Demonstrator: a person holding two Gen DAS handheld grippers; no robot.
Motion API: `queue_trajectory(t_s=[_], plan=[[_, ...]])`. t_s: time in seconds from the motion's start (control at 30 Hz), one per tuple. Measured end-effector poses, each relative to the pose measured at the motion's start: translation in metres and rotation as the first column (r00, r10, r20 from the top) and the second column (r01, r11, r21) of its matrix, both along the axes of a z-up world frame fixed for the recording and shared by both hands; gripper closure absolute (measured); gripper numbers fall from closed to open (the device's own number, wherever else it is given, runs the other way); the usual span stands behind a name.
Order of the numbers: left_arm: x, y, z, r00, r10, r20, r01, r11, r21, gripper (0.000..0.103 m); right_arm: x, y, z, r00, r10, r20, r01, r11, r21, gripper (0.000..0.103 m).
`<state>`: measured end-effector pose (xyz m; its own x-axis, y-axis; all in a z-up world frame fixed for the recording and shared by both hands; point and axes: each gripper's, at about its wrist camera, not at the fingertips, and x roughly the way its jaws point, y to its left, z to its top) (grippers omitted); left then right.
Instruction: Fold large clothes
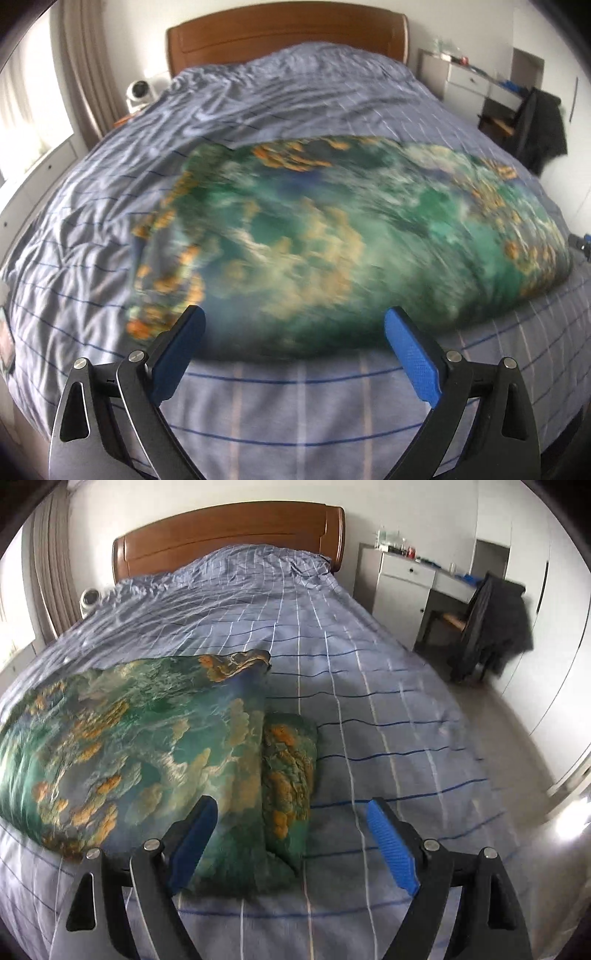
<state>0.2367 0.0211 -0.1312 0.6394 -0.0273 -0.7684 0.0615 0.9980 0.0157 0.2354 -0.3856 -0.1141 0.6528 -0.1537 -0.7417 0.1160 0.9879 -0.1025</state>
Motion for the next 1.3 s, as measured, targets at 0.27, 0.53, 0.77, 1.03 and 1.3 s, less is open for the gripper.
queue_trajectory(t_s=[0.27, 0.53, 0.77, 1.03, 1.3], plan=[[0.01, -0.03, 0.016, 0.999, -0.03, 0.012, 0.03, 0.999, -0.02, 0.005, -0.02, 0.015, 0.015, 1.0, 0.019, 0.016, -0.017, 0.996, -0.087, 0.018], [0.094, -0.061, 0.037, 0.999, -0.014, 0.047, 0.017, 0.998, -0.066, 0.005, -0.026, 0.024, 0.019, 0.999, 0.043, 0.01, -0.043, 0.999, -0.011, 0.018], [0.127, -0.091, -0.004, 0.997, -0.058, -0.054, 0.06, 0.998, 0.032, 0.005, -0.051, 0.032, 0.023, 0.997, 0.079, 0.015, -0.08, 0.994, 0.076, 0.018], [0.078, -0.097, -0.013, 0.996, -0.084, 0.011, 0.082, 0.992, 0.095, 0.005, -0.065, 0.02, 0.011, 0.998, 0.06, -0.008, -0.059, 0.992, 0.115, 0.018], [0.07, -0.103, -0.012, 0.995, -0.096, 0.013, 0.094, 0.989, 0.115, 0.004, -0.067, 0.019, -0.002, 0.998, 0.044, -0.046, -0.037, 0.99, 0.136, 0.018]])
